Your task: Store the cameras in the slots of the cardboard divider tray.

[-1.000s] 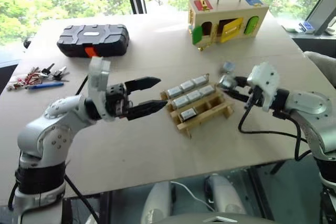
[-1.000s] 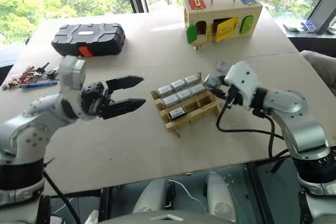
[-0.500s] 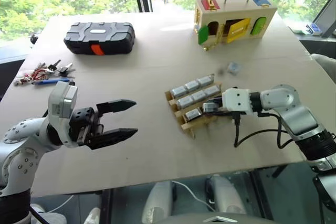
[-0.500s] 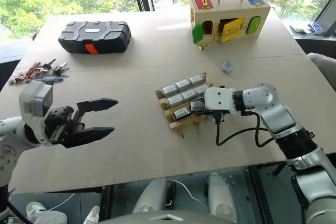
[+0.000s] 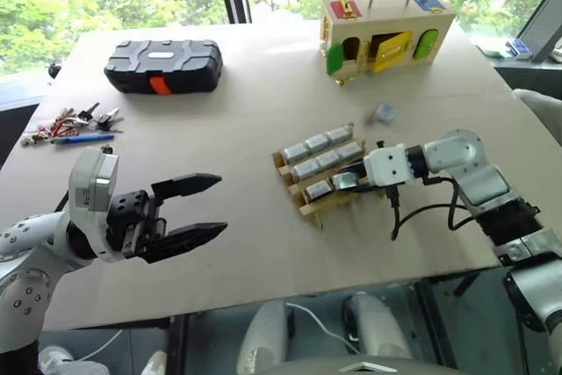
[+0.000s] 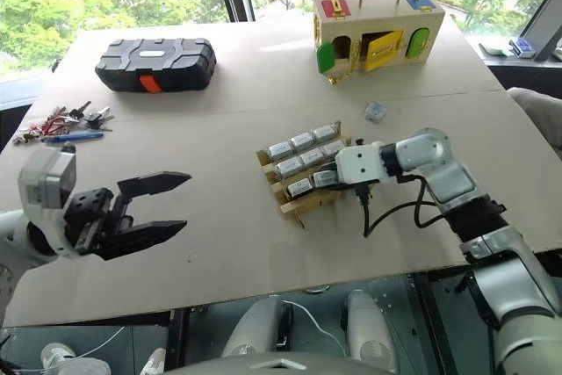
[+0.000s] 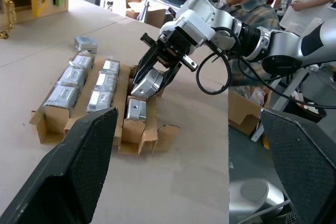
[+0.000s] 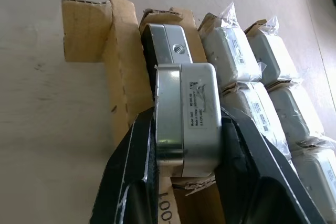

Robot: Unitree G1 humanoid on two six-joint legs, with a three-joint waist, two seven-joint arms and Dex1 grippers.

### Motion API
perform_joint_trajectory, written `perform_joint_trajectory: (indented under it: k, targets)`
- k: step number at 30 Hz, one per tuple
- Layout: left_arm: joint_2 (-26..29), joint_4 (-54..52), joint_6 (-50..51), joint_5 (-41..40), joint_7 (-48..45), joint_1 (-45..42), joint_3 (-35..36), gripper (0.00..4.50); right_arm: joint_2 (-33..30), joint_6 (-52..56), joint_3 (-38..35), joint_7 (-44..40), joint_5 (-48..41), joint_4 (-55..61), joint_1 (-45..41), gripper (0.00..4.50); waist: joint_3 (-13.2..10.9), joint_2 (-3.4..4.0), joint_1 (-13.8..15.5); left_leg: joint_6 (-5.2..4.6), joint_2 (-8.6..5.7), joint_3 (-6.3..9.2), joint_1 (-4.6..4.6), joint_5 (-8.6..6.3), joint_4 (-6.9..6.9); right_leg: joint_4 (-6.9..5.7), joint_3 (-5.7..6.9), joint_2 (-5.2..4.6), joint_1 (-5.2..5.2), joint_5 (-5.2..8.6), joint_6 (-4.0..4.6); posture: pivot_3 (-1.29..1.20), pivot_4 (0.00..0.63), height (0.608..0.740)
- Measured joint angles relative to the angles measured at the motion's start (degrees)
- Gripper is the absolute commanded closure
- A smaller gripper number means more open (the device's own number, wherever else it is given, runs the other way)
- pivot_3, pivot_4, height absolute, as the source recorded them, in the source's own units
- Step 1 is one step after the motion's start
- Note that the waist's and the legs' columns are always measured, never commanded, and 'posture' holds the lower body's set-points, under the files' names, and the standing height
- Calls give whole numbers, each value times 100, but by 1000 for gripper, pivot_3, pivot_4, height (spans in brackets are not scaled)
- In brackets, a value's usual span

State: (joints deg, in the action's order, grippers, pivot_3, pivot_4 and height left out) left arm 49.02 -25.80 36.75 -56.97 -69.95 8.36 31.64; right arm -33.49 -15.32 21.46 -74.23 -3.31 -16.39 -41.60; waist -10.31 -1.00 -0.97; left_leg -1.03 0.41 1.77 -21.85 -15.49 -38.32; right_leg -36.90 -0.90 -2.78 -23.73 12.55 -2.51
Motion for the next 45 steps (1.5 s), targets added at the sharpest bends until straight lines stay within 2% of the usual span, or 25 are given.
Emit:
perform_joint_trajectory:
  k: [5, 13, 25, 39, 45]
  targets:
    - [-64, -72, -7, -39, 67, 157, 70, 0, -32, -304, -6, -134, 21, -116, -25, 3482, 0, 0, 22, 0, -5, -1, -4, 0, 0, 6, -1, -8, 1, 1, 1, 0, 150, 740]
    - [-98, -214, -18, -111, 168, 263, 148, 0, 365, -1056, 28, -199, 185, -1157, -411, 3482, 0, 0, -14, 1, -2, -4, 3, 0, 0, 4, -2, -2, 2, 0, 4, 0, 150, 740]
    - [-142, -419, -81, -186, 316, 590, 287, 0, 471, -1680, 29, -992, 24, -2137, -898, 3482, 0, 0, 22, 2, -7, -3, 1, 1, 0, 6, -3, -12, 4, 4, 17, 0, 150, 740]
    - [-170, -511, -133, -246, 416, 665, 290, 0, 528, -1250, 2, -1272, -189, -2131, -866, 3482, 0, 1, 19, 2, -7, -1, 0, 0, 5, 10, 0, -11, 4, 4, 17, 0, 150, 740]
    - [-169, -510, -197, -246, 416, 621, 280, 0, 632, -1179, -130, -1183, -185, -2293, -932, 1026, 1, 1, 17, 2, -7, -1, 2, 0, 5, 9, 0, -10, 5, 5, 18, 0, 150, 740]
